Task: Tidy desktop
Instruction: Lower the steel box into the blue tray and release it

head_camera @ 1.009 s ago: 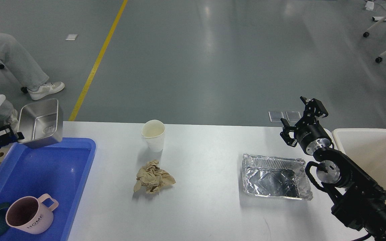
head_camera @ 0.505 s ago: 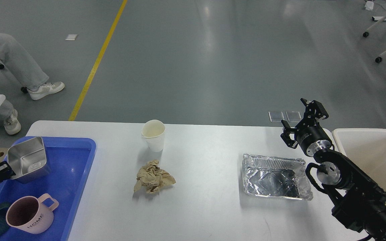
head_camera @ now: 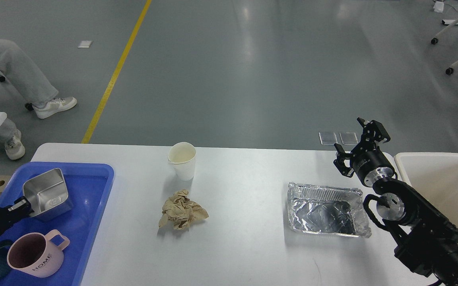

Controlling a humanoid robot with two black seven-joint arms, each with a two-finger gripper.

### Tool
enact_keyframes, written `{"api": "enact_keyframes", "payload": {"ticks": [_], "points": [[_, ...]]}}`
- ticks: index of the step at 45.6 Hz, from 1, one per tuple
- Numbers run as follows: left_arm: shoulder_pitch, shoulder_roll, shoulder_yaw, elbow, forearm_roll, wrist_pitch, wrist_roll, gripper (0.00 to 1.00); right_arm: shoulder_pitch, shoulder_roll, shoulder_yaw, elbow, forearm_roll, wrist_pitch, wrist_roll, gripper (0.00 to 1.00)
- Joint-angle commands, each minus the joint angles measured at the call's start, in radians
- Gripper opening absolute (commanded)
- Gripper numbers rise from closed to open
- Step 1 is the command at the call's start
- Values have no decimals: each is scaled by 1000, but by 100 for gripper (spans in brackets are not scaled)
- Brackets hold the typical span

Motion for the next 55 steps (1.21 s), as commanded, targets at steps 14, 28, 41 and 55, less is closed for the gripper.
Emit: {"api": "enact_keyframes", "payload": {"ticks": [14,28,41,55], "points": [[-10,-8,-3,2,-3,2,0,24,0,0,0,0,0,0,0,100],[-28,-18,-5,2,-14,22,2,53,1,0,0,0,0,0,0,100],[-21,-26,1,0,9,42,0,26,3,0,0,0,-1,0,-2,100],[-68,-20,92,0,20,-17,-37,2,4,-1,0,0,0,0,-2,100]]}}
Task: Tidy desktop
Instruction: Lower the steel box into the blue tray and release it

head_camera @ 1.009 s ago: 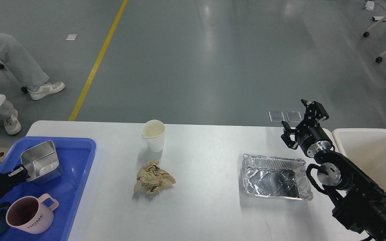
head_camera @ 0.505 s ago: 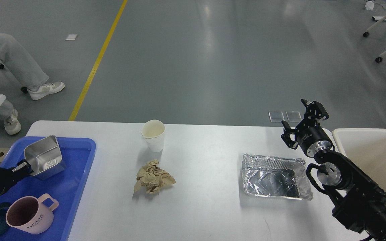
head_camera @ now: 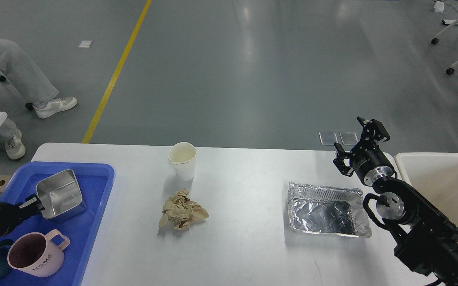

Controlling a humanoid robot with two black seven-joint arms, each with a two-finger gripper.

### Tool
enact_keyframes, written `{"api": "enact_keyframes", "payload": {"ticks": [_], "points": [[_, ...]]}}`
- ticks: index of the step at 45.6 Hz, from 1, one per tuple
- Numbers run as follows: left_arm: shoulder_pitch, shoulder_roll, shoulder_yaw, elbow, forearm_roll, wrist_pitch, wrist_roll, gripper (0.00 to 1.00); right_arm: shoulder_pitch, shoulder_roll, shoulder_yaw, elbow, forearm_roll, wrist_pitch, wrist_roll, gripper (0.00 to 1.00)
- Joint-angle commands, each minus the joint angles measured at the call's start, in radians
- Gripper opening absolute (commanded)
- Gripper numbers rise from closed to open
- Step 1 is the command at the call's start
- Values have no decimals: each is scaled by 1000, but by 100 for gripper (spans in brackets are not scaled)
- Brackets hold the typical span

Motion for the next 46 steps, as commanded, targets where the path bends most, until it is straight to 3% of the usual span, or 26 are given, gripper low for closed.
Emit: {"api": "enact_keyframes", "payload": {"ticks": [1,10,21,28,35,42,46], "points": [[-14,1,18,1,0,-6,-7,3,0,-1,0,0,0,0,0,100],[-36,1,17,1,-8,17,1,35,0,-1,0,0,0,0,0,100],[-45,21,-5,-5,-14,20,-13,52,0,-1,0,0,-1,0,0,100],[-50,37,-77,-6,-63,16,-13,73,0,-1,0,0,0,0,0,100],[-51,67,-160,-17,-128,2,-14,85,0,0,0,1,0,0,0,100],[-53,90,-268,-20,-230,-70,-4,88,0,0,0,1,0,0,0,100],[-60,103,-310,-20,-258,-116,0,97,1,0,0,1,0,0,0,100]]}}
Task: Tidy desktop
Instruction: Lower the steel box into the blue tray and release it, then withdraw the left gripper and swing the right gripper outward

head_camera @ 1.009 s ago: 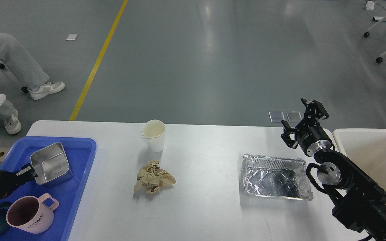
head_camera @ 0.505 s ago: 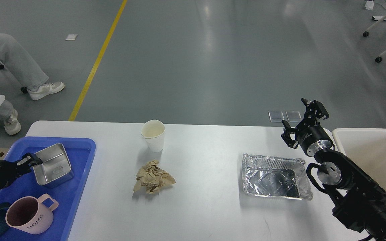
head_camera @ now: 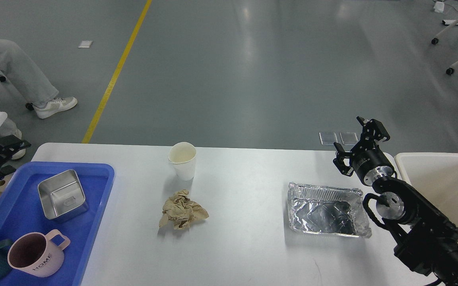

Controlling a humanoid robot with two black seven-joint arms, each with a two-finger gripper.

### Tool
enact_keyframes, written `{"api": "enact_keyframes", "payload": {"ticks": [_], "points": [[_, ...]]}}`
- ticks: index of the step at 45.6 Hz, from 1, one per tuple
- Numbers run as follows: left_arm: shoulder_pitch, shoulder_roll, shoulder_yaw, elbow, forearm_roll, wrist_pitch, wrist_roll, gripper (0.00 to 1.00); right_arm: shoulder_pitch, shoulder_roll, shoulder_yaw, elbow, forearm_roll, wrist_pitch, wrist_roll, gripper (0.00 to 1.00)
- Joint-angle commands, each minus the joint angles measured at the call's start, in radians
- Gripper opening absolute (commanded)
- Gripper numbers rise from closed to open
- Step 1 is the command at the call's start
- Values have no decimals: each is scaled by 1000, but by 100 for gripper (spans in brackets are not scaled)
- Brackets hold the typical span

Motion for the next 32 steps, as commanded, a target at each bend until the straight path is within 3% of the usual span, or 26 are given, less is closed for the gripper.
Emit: {"api": "enact_keyframes", "payload": {"ticks": [1,8,20,32], "points": [[-12,23,-62,0,-48,-74,7,97,1,0,0,0,0,0,0,100],[-25,32,-76,-2,-56,-144,-2,97,6,0,0,3,0,0,0,100],[-20,47,-159,-2,-167,-176,-5,97,14,-12,2,17,2,2,0,100],[15,40,-257,7,-589,-183,-10,97,70,-81,-103,31,-6,12,6,100]]}}
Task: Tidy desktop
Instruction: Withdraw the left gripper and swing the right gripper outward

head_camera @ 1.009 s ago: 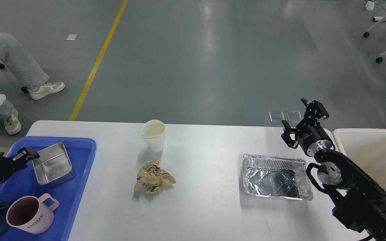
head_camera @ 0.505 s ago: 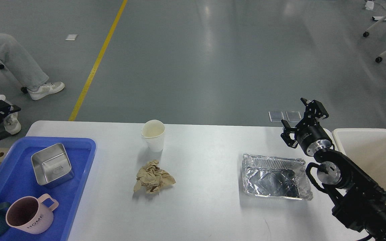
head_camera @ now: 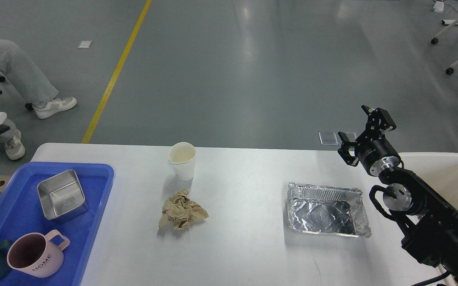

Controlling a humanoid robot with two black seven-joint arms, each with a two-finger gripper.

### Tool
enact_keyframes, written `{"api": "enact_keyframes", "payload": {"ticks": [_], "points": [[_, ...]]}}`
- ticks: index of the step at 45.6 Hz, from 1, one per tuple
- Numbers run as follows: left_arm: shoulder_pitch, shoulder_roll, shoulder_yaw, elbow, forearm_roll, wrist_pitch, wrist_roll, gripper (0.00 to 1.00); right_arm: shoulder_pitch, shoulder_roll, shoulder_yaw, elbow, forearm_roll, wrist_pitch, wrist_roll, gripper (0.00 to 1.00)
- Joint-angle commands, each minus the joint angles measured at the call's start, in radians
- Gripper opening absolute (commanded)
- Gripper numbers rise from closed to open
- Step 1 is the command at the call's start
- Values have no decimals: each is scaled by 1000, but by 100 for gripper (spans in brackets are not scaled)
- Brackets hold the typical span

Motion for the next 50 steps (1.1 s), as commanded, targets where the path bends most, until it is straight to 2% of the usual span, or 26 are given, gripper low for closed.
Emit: {"api": "enact_keyframes", "payload": {"ticks": [1,5,9,15,18,22,28,37,39,50], "points": [[22,1,-31,-1,-235,-6,-1,97,36,-39,-82,3,-9,0,8,100],[27,0,-48,-6,-340,-37,-2,97,49,-71,-114,12,-38,2,12,100],[28,-2,-76,-6,-377,-105,-10,97,61,-120,-160,42,-103,3,22,100],[28,-8,-108,-6,-380,-192,-67,97,91,-223,-286,96,-182,6,60,100],[30,-11,-111,-4,-380,-201,-94,97,111,-287,-359,128,-197,17,80,100],[31,-13,-111,-1,-381,-202,-102,97,138,-373,-448,177,-245,39,109,100],[42,-37,-114,5,-389,-192,-117,96,185,-487,-570,251,-375,49,115,100],[88,-89,-116,19,-544,-192,-283,96,266,-663,-748,388,-567,65,134,100],[91,-108,-116,19,-565,-192,-300,96,274,-702,-772,411,-599,71,134,100],[109,-160,-140,20,-602,-185,-303,96,280,-961,-791,569,-728,146,134,100]]}}
